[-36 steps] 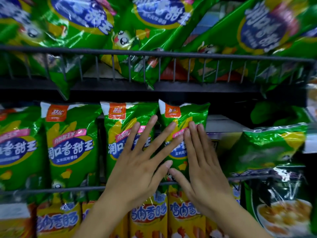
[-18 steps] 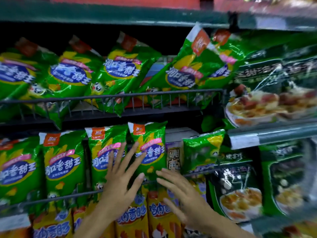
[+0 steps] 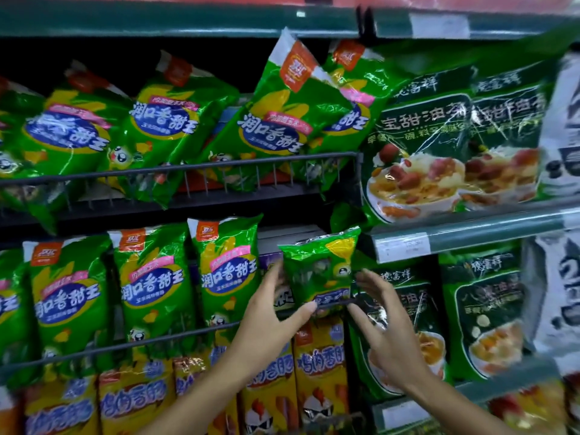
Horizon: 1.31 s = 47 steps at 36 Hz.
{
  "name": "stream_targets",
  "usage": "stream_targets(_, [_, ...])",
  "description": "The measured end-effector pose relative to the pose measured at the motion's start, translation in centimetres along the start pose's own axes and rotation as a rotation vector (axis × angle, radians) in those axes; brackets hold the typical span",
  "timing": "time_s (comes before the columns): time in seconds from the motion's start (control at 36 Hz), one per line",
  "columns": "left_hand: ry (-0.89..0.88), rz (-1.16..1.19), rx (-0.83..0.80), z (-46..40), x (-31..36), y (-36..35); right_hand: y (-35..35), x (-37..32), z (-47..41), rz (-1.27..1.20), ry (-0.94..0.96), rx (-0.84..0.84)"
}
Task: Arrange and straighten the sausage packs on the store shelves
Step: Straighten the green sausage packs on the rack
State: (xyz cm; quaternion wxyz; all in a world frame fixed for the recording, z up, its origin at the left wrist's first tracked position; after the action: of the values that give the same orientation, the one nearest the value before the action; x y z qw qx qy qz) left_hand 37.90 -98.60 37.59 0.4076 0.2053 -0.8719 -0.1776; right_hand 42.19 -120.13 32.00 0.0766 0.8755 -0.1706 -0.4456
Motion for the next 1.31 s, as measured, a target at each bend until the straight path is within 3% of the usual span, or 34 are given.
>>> stream_targets(0.19, [0.155,0.030,0.076,-3.7,0.0,-1.0,0.7,-0.8,-1.2,0.102,0.059,-0.115])
stream_targets(0.33, [0.088,0.030,0.066,-5.2,0.9,-0.9,1.1,-1.0,-1.2,0.085,0.046,-0.138])
stream_targets(0.5, [0.132,0.100,0.218,-3.6,0.3,0.0,1.4,-1.5,-0.7,-0.006,0.007,-0.172])
stream_targets(0.64, [0.070,0.167,0.354,-1.7,2.9,2.0,1.3,-0.5,0.8,-0.127,-0.050,-0.108])
stream_targets(0.72, [0.043,0.319,0.459,-0.8,4.8,3.0,0.8,-0.8,1.3,-0.265,-0.133,-0.108])
stream_targets(0.86, [0.153,0.694,0.596,-0.3,6.3,2.8,-0.7,-3.3,1.4,-0.581,-0.257,-0.182])
stream_targets(1.03, [0.227,0.952,0.543,0.1,7.4,1.6,-2.4,-8.9,1.6,-1.066,-0.497,-0.307])
stream_targets(1.22, [0.166,0.839,0.233,-0.4,5.5,2.7,-1.5,-11.0,1.2,-1.101,-0.444,-0.086])
stream_targets(1.31, [0.169,0.805,0.238,-0.5,3.9,4.2,-0.6,-11.1,0.5,-1.064,-0.379,-0.001])
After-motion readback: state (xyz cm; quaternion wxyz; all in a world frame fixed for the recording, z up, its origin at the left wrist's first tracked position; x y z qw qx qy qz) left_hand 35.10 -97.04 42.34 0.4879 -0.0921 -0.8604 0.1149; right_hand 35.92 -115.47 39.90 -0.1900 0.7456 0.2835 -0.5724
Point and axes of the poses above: each hand's wrist, its own z-axis away from the middle knuckle, its own y-axis out of the back of the hand, x = y × z, the point moved 2 cm from there along -z, towards the middle knuckle, and after that the axes turned 10 degrees about -y, right-handed, at the moved point
